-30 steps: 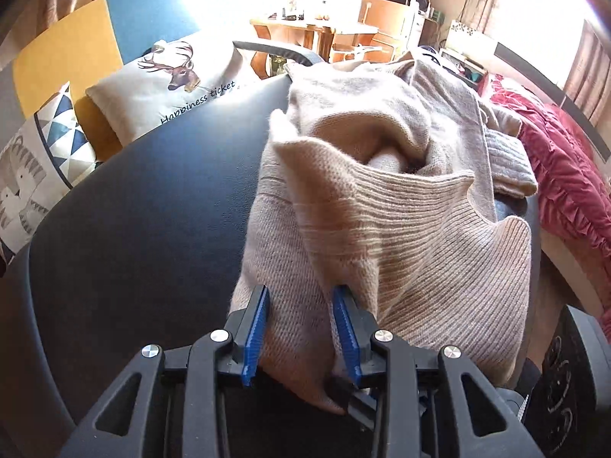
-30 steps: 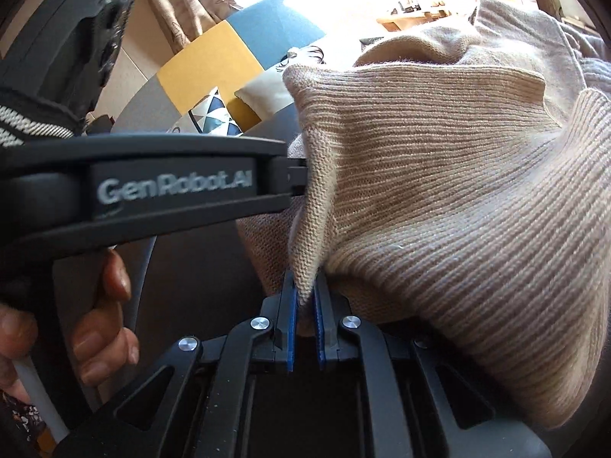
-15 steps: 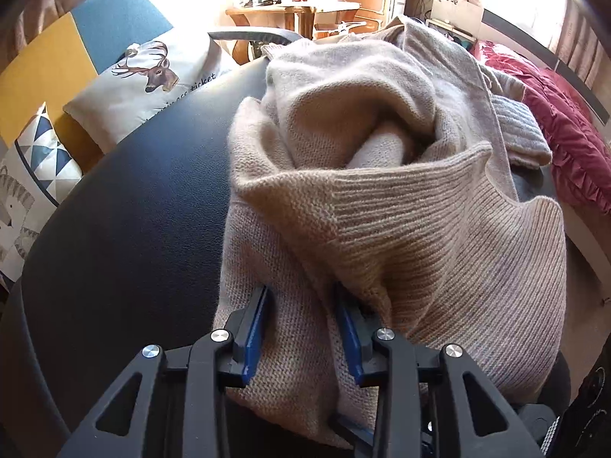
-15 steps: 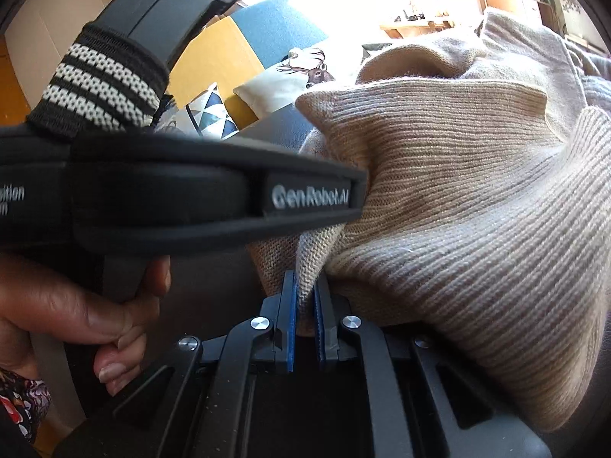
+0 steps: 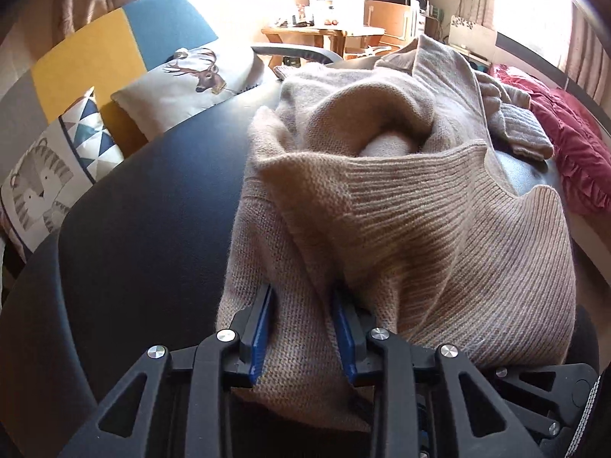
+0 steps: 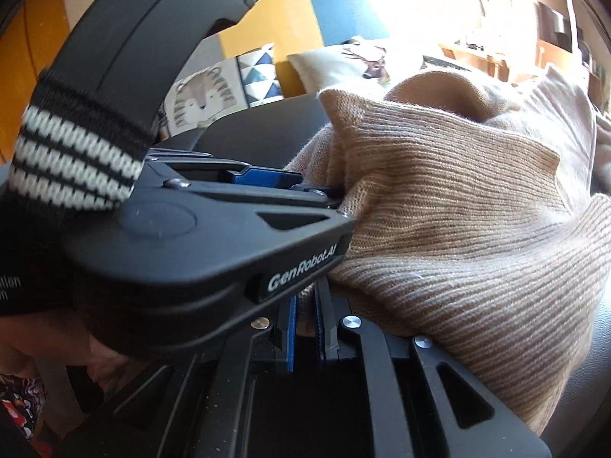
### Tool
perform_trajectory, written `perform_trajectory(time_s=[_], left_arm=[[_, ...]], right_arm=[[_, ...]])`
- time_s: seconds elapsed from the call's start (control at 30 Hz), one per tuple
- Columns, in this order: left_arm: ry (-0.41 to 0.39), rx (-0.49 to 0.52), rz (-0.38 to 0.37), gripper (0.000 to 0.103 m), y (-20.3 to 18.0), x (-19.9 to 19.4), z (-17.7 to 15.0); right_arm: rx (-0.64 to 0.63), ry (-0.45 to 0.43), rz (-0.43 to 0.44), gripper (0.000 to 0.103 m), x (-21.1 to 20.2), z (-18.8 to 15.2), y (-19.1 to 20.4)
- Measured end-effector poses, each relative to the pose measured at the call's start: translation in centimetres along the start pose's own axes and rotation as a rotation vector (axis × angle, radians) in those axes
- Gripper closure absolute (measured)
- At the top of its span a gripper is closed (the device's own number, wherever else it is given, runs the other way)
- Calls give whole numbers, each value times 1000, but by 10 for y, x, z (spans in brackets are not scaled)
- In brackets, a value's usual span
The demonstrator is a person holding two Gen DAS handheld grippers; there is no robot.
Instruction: Fold clothes
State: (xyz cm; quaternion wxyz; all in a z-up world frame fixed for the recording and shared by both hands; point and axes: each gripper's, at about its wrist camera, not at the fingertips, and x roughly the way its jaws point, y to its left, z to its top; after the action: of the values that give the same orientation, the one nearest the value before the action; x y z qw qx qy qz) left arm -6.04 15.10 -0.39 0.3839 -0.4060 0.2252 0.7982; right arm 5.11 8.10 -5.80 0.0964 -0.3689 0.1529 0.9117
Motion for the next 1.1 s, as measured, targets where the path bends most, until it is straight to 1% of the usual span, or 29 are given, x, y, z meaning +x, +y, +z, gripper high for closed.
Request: perform_trajectory(time_s=[0.07, 0.2, 0.37, 0.43, 0.5, 0.57, 0.67, 0.77, 0.83, 0.9, 0.97, 1.03, 1.07, 1.1], left_arm=[[-15, -20, 15, 70, 13, -8, -14], [-27, -71, 18, 70, 34, -19, -34], [-31, -62, 75, 71, 44, -36, -54], [-29, -91, 75, 74, 53, -45, -63], [-30, -143, 68, 82, 67, -54, -73], [-28, -188, 67, 90, 81, -62, -83], [-20, -260, 44, 93, 103, -69, -101], [-27, -317, 7, 94, 116, -79, -118], [-28, -292, 20, 94, 113, -83, -122], [-29, -270, 15, 94, 109, -86, -124], [-46, -274, -14, 94, 108, -91, -124], [-79, -297, -79, 94, 111, -100, -118], [-100, -316, -115, 92, 113, -105, -115], [-124, -341, -144, 81, 117, -111, -110]], right_arm=[[-26, 5, 11, 95, 2, -3, 12], [-60, 11, 31, 95, 0, -9, 27], [26, 43, 122, 95, -6, -12, 31], [46, 52, 164, 95, -6, -13, 28], [74, 64, 205, 95, -4, -13, 30], [88, 73, 240, 95, -2, -18, 39], [55, 86, 273, 95, -4, -25, 54], [-49, 87, 258, 95, -10, -26, 75], [-81, 94, 262, 95, -17, -23, 85], [-57, 107, 288, 95, -22, -25, 83], [-39, 109, 304, 95, -27, -28, 76], [-37, 109, 310, 95, -36, -34, 70], [-39, 108, 310, 95, -38, -35, 68], [-42, 108, 309, 95, -39, -36, 68]])
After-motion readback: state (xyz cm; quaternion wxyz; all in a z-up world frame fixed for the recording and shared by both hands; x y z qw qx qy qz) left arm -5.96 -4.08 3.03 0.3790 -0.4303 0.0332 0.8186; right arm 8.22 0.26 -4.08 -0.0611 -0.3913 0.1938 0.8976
